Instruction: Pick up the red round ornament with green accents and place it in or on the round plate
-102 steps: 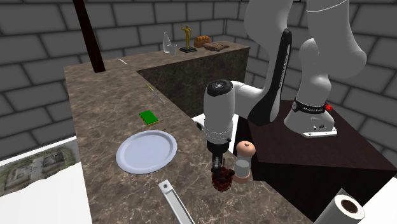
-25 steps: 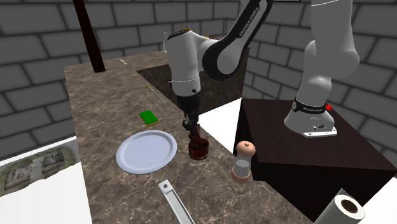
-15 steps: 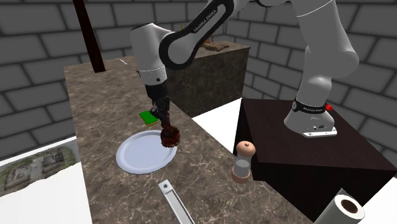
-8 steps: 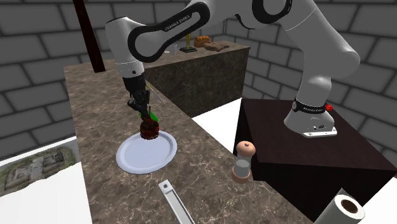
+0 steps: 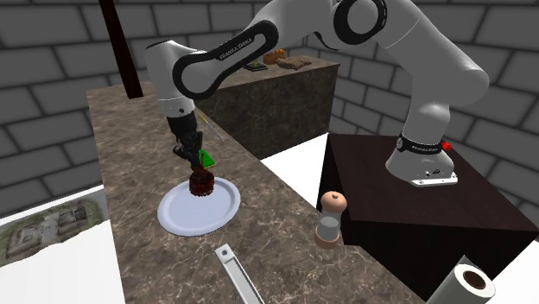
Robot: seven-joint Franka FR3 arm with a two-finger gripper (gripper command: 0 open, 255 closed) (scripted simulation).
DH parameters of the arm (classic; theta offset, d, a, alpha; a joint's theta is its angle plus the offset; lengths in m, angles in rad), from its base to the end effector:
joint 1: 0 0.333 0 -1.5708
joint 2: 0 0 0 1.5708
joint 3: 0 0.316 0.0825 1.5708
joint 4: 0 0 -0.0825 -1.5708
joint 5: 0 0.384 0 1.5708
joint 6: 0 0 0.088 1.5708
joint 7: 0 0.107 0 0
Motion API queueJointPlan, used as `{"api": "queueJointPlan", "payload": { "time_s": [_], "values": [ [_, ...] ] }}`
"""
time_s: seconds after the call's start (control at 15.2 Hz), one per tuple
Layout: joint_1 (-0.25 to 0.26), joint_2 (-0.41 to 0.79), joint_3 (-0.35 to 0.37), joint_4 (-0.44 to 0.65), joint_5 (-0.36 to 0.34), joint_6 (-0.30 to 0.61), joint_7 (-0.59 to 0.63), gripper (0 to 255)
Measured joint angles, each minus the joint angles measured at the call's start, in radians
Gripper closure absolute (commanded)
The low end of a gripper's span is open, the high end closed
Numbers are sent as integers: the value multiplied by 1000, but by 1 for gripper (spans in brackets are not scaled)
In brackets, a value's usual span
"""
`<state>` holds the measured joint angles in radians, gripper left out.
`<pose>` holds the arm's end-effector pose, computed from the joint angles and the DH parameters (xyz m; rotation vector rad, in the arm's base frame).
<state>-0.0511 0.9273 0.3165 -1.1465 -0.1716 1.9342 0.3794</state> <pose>0.7445 0.1178 0.2448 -3.0624 0.2338 0.1934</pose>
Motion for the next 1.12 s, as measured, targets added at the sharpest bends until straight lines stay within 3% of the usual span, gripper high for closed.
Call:
{"api": "queueJointPlan", "payload": {
  "time_s": [1.12],
  "values": [
    [11,107,-17,11,-16,96,-3,255]
  ]
}}
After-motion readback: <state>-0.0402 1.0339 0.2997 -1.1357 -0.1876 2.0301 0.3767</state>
